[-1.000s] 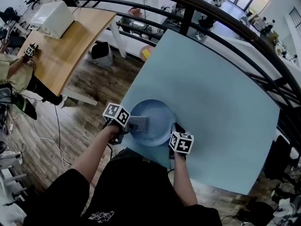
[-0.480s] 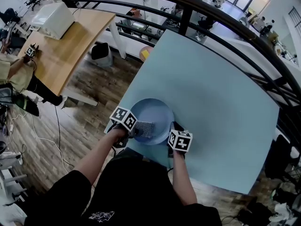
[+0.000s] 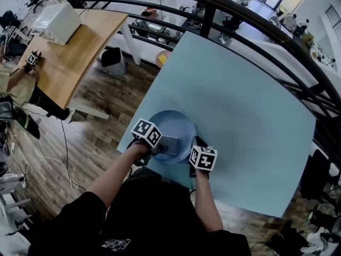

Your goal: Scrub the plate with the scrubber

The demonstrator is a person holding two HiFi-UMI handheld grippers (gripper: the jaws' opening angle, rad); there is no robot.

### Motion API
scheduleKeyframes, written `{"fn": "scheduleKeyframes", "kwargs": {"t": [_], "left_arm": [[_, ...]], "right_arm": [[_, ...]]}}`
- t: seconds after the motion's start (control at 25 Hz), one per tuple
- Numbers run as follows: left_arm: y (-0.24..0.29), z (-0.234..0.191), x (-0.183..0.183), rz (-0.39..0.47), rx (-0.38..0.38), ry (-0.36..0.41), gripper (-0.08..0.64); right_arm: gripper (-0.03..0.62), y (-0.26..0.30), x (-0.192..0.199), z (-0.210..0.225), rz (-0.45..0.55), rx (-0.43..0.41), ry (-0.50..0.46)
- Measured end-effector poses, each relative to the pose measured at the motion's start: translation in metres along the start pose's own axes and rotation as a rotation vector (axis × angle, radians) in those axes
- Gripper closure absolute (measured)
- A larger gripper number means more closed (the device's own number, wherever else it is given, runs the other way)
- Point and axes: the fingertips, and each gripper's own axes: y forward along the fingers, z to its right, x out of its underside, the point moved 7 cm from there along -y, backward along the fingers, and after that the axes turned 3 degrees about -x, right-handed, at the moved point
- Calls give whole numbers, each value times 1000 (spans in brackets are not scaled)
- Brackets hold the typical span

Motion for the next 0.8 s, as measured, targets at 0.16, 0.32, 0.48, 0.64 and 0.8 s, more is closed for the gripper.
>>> {"fn": "scheduleKeyframes", "kwargs": {"t": [0.16, 0.32, 0.48, 0.64, 0.8], "left_arm": [[5, 3, -9, -1, 9, 13, 462], [9, 7, -18, -4, 16, 29, 462], [13, 11, -27, -4, 22, 41, 462], [16, 12, -36, 4, 28, 50, 462], [15, 13, -49, 24, 27, 50, 462]], "right_arm": [[566, 1, 1, 0, -1, 4, 0], [568, 2, -1, 0, -3, 3, -2], [568, 2, -1, 0, -4, 4, -1], [568, 3, 0, 0, -7, 3, -2], [568, 3, -1, 1, -8, 3, -5]]}}
